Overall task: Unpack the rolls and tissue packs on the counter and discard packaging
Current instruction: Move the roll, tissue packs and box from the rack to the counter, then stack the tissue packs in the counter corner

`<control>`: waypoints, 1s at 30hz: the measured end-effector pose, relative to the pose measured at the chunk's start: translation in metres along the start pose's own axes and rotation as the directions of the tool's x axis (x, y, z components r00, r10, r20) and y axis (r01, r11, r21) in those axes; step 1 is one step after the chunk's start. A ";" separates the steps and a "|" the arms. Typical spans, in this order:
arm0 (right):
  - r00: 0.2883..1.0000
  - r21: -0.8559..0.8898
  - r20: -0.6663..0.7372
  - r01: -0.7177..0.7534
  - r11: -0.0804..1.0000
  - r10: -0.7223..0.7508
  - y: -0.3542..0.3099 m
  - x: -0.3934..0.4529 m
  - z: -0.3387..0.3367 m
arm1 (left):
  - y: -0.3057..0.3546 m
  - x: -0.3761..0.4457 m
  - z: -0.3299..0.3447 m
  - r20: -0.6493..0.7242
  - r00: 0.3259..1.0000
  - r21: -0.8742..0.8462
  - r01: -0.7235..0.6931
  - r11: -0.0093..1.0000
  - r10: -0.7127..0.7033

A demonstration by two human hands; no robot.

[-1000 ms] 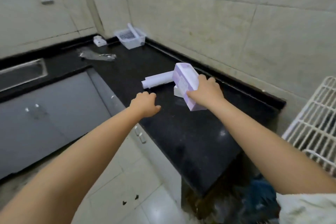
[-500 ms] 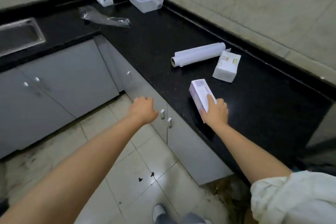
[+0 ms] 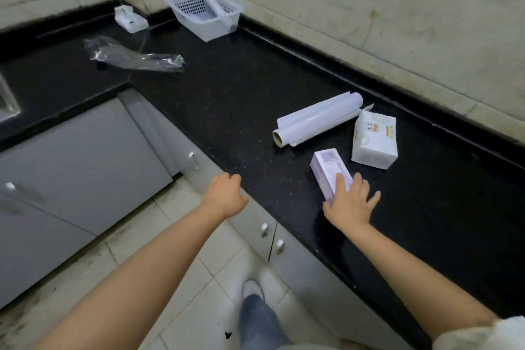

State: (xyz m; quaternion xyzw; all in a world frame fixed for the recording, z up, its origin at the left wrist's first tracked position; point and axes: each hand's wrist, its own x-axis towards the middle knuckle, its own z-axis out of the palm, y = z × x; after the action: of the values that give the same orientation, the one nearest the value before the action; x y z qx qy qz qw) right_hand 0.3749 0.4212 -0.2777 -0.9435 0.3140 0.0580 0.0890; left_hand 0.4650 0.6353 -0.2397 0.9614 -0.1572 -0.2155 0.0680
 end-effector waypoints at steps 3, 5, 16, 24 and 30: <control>0.997 -0.063 -0.029 0.072 0.995 -0.074 -0.027 0.026 -0.006 | -0.017 0.036 -0.028 -0.002 1.000 0.046 0.005 0.999 -0.005; 0.991 -0.014 -0.033 0.127 0.992 -0.128 -0.063 0.049 -0.015 | -0.032 0.058 -0.048 -0.022 1.000 0.091 0.015 0.996 -0.013; 0.913 0.074 -0.011 0.407 0.910 -0.407 -0.281 0.130 -0.022 | -0.163 0.133 -0.132 -0.035 0.989 0.109 0.149 0.983 -0.146; 0.965 0.150 -0.058 0.261 0.954 -0.255 -0.353 0.157 -0.034 | -0.218 0.196 -0.183 -0.053 0.998 0.224 -0.019 0.974 0.032; 0.994 0.159 -0.105 -0.017 0.987 0.034 -0.303 0.166 -0.053 | -0.171 0.238 -0.198 -0.037 0.959 0.320 -0.255 0.912 0.281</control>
State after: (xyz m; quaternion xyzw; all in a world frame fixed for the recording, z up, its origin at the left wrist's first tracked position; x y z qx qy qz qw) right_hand 0.6928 0.5522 -0.2136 -0.9311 0.3340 -0.0169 0.1458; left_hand 0.8019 0.7299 -0.1894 0.9372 -0.3168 -0.1369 -0.0493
